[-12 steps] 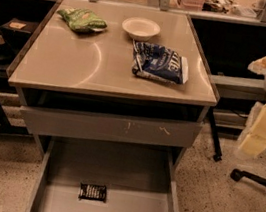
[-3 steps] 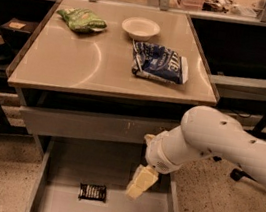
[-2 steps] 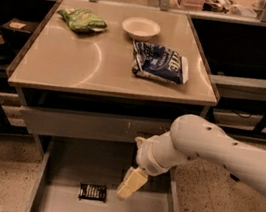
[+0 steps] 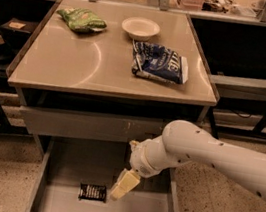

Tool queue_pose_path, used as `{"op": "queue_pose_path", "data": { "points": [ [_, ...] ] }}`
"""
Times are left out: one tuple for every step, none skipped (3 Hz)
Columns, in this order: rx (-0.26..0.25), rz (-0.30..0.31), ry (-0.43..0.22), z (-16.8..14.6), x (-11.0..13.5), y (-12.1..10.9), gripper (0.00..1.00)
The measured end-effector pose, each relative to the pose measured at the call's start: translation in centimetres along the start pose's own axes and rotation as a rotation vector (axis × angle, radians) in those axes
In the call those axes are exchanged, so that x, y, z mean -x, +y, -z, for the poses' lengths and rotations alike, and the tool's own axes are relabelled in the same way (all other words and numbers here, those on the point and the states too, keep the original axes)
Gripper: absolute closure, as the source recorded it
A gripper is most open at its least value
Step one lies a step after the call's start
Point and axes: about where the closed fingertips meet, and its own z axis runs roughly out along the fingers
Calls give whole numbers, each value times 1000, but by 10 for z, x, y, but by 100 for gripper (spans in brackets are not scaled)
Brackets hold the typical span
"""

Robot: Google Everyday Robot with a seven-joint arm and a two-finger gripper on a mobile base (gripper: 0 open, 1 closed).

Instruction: Pick rxbar chocolate from middle drawer and place on counter

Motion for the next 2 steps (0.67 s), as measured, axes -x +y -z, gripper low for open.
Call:
{"op": "queue_pose_path", "data": {
  "points": [
    [24, 15, -7, -20, -1, 10, 0],
    [19, 32, -10, -88, -13, 9, 0]
  ]
}}
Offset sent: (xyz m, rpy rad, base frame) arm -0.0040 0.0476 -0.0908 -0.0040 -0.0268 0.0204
